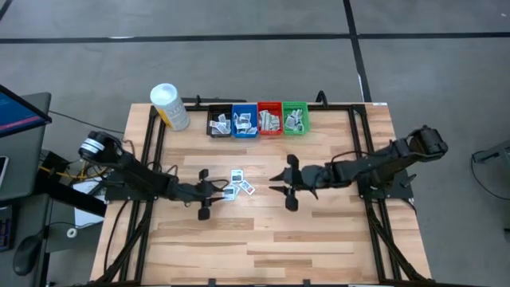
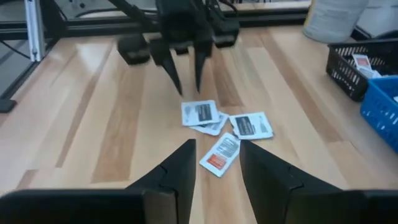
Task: Pick & Place First Aid Supplies
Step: Put the gray towelette pack into the blue bin
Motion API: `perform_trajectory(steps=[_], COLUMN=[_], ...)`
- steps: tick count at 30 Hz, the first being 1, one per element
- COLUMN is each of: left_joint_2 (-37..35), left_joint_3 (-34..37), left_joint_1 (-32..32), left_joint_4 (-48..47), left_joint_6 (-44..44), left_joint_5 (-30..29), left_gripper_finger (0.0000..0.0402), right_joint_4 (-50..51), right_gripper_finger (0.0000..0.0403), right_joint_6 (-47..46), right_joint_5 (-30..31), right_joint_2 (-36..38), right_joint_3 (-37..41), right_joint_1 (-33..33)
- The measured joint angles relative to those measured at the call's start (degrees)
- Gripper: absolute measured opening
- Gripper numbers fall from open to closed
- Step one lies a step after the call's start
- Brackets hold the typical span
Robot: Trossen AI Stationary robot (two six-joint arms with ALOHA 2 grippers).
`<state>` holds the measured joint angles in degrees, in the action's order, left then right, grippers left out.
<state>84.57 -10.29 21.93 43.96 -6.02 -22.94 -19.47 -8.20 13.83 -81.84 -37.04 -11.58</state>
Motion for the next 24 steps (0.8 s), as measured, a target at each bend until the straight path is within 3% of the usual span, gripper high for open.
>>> perform_trajectory(steps=[10, 16, 24], left_joint_2=[12.14, 14.30, 17.01], left_joint_3=[-5.13, -5.31, -5.48], left_joint_1=[0.16, -1.07, -3.99], left_joint_4=[0.46, 1.03, 2.50], left_joint_6=[-0.62, -5.32, -8.34], left_joint_5=[-7.16, -4.60, 0.87], left_gripper_finger=[0.0136, 0.0142, 0.0113], right_joint_4=[-0.23, -0.17, -0.23], right_gripper_finger=[0.0118, 0.0118, 0.0118], right_joint_6=[-1.34, -1.34, -1.32], right_joint_5=[2.99, 3.03, 3.03], right_joint_2=[0.00, 0.00, 0.00], right_joint_3=[0.00, 0.00, 0.00], right_joint_1=[-4.62, -5.32, -5.28])
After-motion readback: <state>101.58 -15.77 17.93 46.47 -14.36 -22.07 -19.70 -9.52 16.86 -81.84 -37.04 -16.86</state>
